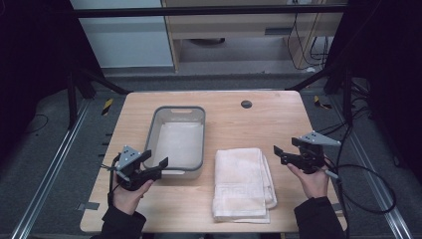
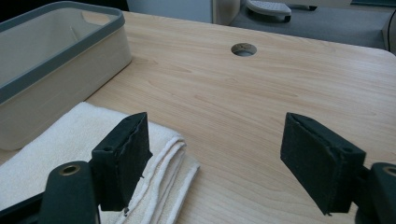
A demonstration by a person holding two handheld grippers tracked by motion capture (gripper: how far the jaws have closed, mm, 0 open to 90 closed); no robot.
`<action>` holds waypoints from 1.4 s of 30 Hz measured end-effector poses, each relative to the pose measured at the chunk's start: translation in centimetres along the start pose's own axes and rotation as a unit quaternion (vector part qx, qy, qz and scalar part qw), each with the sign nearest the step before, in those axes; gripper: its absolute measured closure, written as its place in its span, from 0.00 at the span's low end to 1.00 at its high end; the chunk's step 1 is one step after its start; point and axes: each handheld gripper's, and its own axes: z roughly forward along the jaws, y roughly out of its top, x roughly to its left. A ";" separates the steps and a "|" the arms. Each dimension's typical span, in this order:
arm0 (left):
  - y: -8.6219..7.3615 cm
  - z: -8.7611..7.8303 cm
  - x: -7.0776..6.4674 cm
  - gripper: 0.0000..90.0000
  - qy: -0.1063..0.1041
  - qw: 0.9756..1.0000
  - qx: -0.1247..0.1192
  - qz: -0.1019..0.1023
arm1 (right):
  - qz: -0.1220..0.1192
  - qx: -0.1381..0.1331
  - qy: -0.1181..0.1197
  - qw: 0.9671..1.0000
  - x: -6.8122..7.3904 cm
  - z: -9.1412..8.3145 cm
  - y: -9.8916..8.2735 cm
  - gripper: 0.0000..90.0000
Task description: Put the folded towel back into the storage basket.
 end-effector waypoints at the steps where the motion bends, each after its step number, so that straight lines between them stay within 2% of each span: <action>1: 0.1 0.1 -0.2 0.34 -0.001 1.000 -0.001 0.002 | -0.002 0.000 -0.001 1.000 0.0 0.1 0.1 0.27; 19: 0.5 1.8 -4.0 0.35 -0.033 0.999 0.007 0.026 | -0.003 0.005 0.016 1.000 1.1 1.2 0.5 0.31; 29: -0.9 3.0 -6.8 0.36 -0.051 0.997 0.029 0.045 | -0.011 0.018 0.032 0.999 1.8 2.1 0.1 0.33; 32: -1.3 3.2 -7.3 0.36 -0.054 0.996 0.037 0.054 | -0.016 0.027 0.035 0.999 2.0 2.4 -0.1 0.33; 42: -2.3 3.7 -8.5 0.37 -0.064 0.994 0.059 0.062 | -0.031 0.052 0.043 0.997 2.8 3.3 -0.8 0.33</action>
